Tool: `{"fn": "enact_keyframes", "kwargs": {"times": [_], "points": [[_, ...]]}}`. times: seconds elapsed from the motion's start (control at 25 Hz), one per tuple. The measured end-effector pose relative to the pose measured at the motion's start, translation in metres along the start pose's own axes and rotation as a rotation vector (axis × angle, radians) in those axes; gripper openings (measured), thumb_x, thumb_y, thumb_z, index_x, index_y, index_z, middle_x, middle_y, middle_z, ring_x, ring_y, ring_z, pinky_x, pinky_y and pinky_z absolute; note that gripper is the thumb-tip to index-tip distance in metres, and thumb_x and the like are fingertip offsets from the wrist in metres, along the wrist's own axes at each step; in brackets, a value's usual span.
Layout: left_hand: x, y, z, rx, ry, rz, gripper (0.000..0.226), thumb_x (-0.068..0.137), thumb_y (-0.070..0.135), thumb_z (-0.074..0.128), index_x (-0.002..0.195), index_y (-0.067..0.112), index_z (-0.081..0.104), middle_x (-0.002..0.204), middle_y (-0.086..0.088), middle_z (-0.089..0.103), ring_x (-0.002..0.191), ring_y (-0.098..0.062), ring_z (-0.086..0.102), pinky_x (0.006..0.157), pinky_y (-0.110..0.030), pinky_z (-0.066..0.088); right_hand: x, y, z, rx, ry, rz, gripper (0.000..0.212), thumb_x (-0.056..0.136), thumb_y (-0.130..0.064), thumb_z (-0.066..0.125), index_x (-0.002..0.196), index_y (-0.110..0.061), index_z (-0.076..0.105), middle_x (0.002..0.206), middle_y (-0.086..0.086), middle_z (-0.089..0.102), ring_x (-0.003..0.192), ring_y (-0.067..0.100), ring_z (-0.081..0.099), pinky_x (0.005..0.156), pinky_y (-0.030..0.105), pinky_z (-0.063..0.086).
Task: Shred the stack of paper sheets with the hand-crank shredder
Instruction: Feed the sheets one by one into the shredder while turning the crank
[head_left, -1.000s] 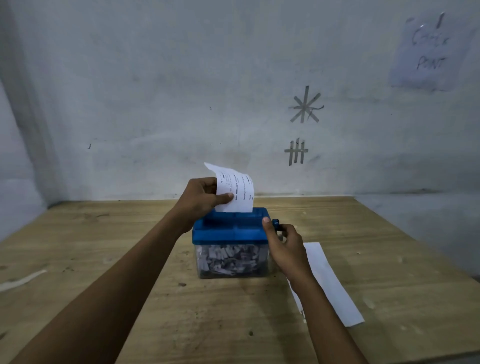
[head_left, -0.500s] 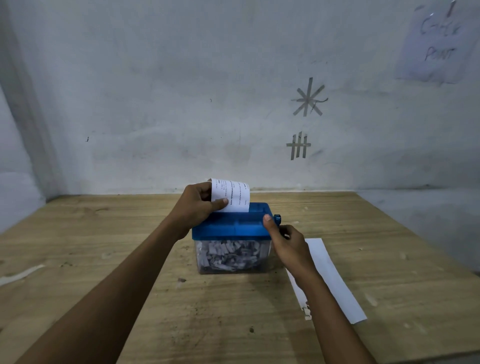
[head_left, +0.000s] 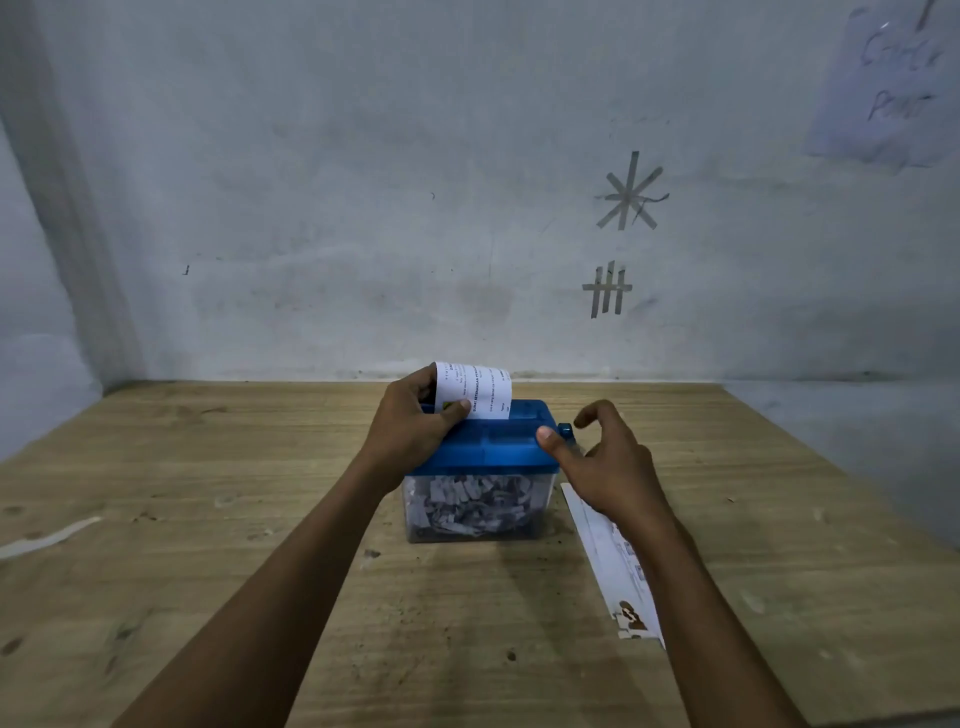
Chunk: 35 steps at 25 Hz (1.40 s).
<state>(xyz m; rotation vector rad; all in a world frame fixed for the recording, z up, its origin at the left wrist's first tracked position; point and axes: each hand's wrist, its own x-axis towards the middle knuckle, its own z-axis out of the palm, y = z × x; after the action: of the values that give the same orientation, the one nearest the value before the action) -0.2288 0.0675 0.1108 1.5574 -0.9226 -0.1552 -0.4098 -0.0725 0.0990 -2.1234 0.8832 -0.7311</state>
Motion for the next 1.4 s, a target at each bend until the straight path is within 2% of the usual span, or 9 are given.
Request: {"fn": "enact_keyframes", "kwargs": {"times": [0.12,0.28,0.44,0.64,0.8,0.92,1.08,1.2,1.4], "points": [[0.001,-0.002,0.0,0.034,0.003,-0.011,0.037,0.09,0.013,0.075,0.126,0.018,0.066,0.108,0.012,0.071,0.101,-0.006,0.068,0.079,-0.016,0.057,0.0,-0.009,0.0,-0.115,0.029,-0.121,0.035,0.092,-0.057,0.061,0.105,-0.025,0.057,0.087,-0.003,0.063,0.076,0.012,0.062,0.052,0.022,0.038],[0.006,-0.009,0.004,0.402,0.024,-0.067,0.054,0.085,0.05,0.075,0.129,0.022,0.059,0.122,0.008,0.066,0.109,-0.016,0.062,0.102,-0.045,0.047,0.006,-0.015,-0.002,-0.367,0.175,-0.222,0.041,0.102,-0.052,0.044,0.083,-0.021,0.063,0.07,-0.006,0.063,0.063,0.014,0.06,0.054,0.025,0.04],[0.007,-0.01,0.006,0.58,0.027,-0.045,0.06,0.079,0.065,0.072,0.12,0.024,0.059,0.106,0.007,0.066,0.098,-0.021,0.062,0.094,-0.046,0.048,0.058,-0.041,-0.02,-0.463,-0.14,-0.111,0.043,0.096,-0.042,0.051,0.076,-0.01,0.072,0.069,0.005,0.07,0.067,0.024,0.066,0.063,0.031,0.049],[0.005,-0.007,0.003,0.505,0.015,-0.019,0.055,0.078,0.057,0.078,0.117,0.022,0.06,0.101,0.007,0.064,0.086,-0.014,0.059,0.064,-0.027,0.045,0.077,-0.046,-0.05,-0.251,-0.518,-0.038,0.041,0.09,-0.045,0.067,0.091,-0.005,0.076,0.069,0.005,0.061,0.054,0.015,0.046,0.053,0.029,0.042],[0.007,-0.009,0.004,0.486,0.023,-0.006,0.054,0.077,0.057,0.078,0.115,0.022,0.061,0.103,0.007,0.066,0.086,-0.011,0.06,0.064,-0.026,0.047,0.057,-0.007,-0.064,0.132,-0.506,-0.219,0.036,0.09,-0.04,0.067,0.106,-0.01,0.077,0.101,0.003,0.077,0.096,0.015,0.073,0.083,0.032,0.06],[0.007,-0.009,0.004,0.464,0.024,0.005,0.057,0.077,0.056,0.079,0.12,0.023,0.063,0.107,0.008,0.068,0.09,-0.012,0.061,0.065,-0.024,0.046,0.065,-0.004,-0.055,0.248,-0.401,-0.214,0.041,0.09,-0.039,0.064,0.096,0.0,0.076,0.094,0.012,0.077,0.088,0.025,0.075,0.076,0.035,0.062],[0.006,-0.009,0.002,0.431,0.002,0.028,0.063,0.077,0.054,0.081,0.128,0.023,0.061,0.121,0.007,0.068,0.097,-0.012,0.062,0.072,-0.024,0.053,0.081,-0.001,-0.026,0.354,-0.332,-0.072,0.042,0.092,-0.045,0.064,0.089,-0.004,0.066,0.072,0.013,0.065,0.056,0.022,0.06,0.051,0.033,0.046],[0.004,-0.009,0.002,0.426,-0.008,0.041,0.069,0.074,0.058,0.082,0.129,0.022,0.06,0.124,0.006,0.067,0.097,-0.012,0.064,0.073,-0.026,0.056,0.083,0.012,0.01,0.58,-0.32,0.215,0.025,0.097,-0.035,0.063,0.102,-0.011,0.06,0.081,0.013,0.063,0.048,0.017,0.046,0.041,0.024,0.031],[0.0,-0.009,0.001,0.568,-0.015,0.059,0.109,0.047,0.097,0.063,0.13,0.026,0.053,0.119,0.009,0.064,0.098,-0.012,0.061,0.076,-0.03,0.058,0.079,0.02,0.033,0.82,-0.362,0.52,0.02,0.102,-0.026,0.051,0.097,-0.009,0.062,0.057,0.003,0.06,0.033,0.005,0.035,0.028,0.015,0.025]]}}
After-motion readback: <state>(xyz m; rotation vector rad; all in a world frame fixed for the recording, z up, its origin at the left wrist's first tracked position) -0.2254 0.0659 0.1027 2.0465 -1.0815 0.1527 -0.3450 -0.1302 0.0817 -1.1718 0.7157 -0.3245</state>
